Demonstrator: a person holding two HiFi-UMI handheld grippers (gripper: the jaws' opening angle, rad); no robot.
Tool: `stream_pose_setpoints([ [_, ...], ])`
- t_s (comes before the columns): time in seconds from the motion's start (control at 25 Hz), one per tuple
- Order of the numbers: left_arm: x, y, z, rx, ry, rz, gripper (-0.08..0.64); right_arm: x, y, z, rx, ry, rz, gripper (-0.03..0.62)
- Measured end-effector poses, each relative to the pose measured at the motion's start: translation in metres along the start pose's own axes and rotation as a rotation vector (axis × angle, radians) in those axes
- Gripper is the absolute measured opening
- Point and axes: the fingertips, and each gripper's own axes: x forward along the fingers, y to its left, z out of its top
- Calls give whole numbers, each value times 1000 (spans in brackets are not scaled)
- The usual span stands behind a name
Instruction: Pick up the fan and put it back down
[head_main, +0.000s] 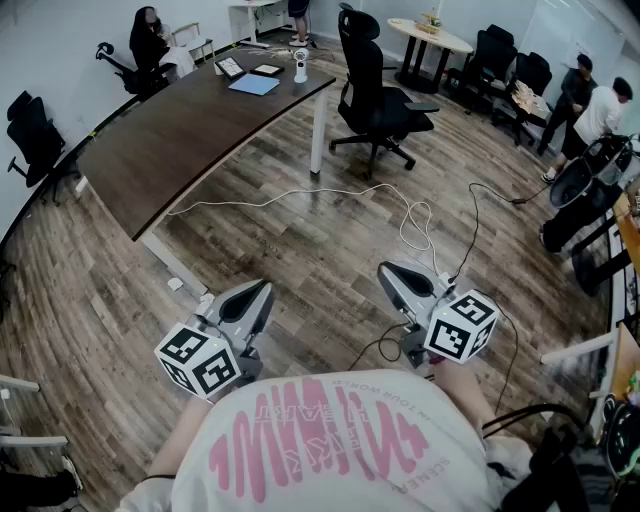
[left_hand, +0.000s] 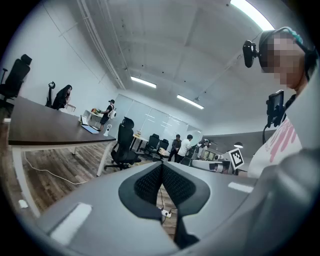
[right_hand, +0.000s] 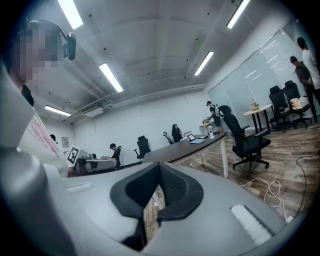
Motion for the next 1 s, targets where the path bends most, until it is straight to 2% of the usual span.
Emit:
stream_pose_setpoints([
  [0.56,16,7,4,11,-24,1,20,4,-17,11,-18,-18,8,6],
  [0.92,47,12,1,-8,-35,26,19,4,-58,14,27,-11,-6,6],
  [1.0,54,11,4,-5,-58,40,20,1,-68,18,39,-25,0,6],
])
